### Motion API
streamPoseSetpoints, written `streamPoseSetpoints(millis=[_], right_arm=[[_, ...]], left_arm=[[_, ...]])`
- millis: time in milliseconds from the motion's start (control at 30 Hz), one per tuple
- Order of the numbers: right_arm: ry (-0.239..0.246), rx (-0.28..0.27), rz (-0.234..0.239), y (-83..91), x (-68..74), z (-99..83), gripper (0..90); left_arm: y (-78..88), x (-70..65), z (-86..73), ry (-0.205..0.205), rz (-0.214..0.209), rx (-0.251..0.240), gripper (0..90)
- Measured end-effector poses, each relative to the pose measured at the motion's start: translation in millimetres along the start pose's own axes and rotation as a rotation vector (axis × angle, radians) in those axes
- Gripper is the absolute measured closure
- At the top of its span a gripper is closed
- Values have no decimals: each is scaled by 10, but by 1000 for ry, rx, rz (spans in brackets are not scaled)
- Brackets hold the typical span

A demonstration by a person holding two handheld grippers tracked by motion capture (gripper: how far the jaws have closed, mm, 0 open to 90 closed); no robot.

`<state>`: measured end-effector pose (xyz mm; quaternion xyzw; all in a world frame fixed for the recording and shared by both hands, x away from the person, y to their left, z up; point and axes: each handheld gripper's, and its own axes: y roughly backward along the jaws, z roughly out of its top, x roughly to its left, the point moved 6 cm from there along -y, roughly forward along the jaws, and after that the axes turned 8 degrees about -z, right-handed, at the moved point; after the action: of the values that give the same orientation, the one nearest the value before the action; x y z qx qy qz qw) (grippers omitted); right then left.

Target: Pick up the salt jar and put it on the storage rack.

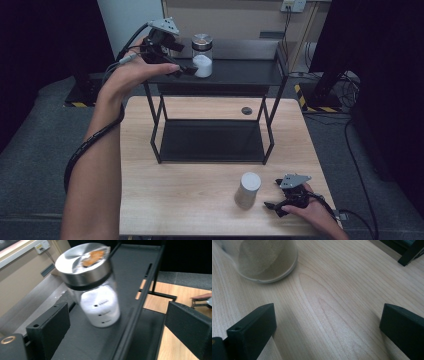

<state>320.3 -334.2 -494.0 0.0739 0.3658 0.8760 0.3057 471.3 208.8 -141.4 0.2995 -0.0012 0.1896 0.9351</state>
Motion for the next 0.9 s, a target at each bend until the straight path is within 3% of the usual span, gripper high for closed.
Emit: streamPoseSetpoints(millis=[200, 367, 633, 900], right_arm=[[1, -1, 0, -1, -1, -1, 16], [0, -1, 0, 0, 0, -1, 17], [0, -2, -3, 0, 8, -2, 16], [-7, 1, -4, 7, 29, -4, 16]], left_arm=[[71, -148, -40, -75, -46, -30, 51], [48, -322, -75, -126, -59, -2, 48], [-113, -663, -361, -166, -95, 6, 47], [-382, -1059, -773, -189, -146, 27, 46]])
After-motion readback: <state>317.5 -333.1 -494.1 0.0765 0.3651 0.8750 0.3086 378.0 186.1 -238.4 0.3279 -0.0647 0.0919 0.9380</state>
